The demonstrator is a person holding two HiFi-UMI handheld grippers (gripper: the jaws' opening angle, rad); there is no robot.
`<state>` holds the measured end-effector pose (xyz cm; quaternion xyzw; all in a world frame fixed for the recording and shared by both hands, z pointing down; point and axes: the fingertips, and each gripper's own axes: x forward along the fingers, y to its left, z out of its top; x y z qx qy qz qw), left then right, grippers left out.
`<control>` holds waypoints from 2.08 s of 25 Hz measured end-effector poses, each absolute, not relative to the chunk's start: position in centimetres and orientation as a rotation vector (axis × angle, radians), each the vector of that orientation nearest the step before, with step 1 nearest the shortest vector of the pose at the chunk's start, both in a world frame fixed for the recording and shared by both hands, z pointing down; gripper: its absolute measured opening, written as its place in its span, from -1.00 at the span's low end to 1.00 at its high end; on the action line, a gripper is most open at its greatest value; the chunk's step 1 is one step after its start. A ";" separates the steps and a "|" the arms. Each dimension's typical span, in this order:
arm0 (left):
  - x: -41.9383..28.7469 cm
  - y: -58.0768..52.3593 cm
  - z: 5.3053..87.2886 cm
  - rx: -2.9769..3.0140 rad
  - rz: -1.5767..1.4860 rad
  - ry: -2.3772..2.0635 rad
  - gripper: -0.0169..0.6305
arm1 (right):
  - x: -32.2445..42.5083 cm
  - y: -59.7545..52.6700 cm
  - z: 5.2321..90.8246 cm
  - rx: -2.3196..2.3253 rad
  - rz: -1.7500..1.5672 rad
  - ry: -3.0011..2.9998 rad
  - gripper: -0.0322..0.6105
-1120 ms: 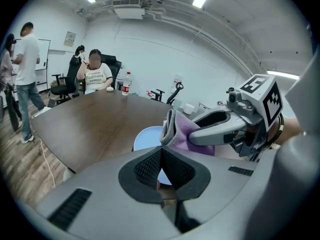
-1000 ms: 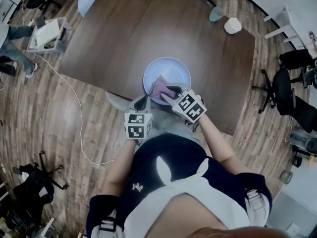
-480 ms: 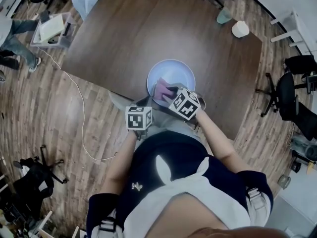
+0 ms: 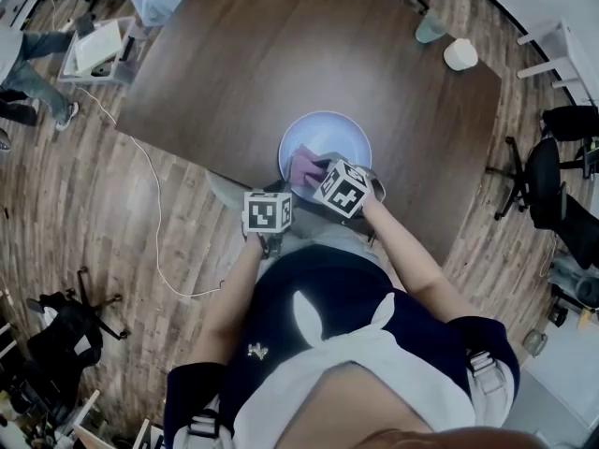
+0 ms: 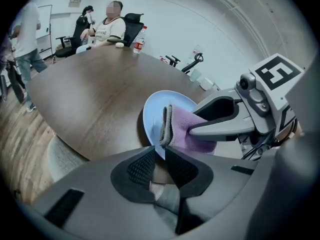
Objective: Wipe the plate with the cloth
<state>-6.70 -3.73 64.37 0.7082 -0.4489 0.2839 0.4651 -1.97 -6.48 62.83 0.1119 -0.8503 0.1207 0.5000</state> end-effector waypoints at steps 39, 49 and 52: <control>-5.4 -5.1 67.7 1.520 0.810 -1.068 -0.73 | -3.5 -9.9 66.9 0.111 0.158 -2.014 -0.58; -5.6 -5.2 68.0 1.524 0.815 -1.078 -0.73 | -4.0 -11.8 67.1 0.148 0.135 -2.021 -0.58; -5.7 -5.2 67.9 1.520 0.818 -1.082 -0.73 | -4.0 -12.5 67.1 0.185 0.144 -2.023 -0.58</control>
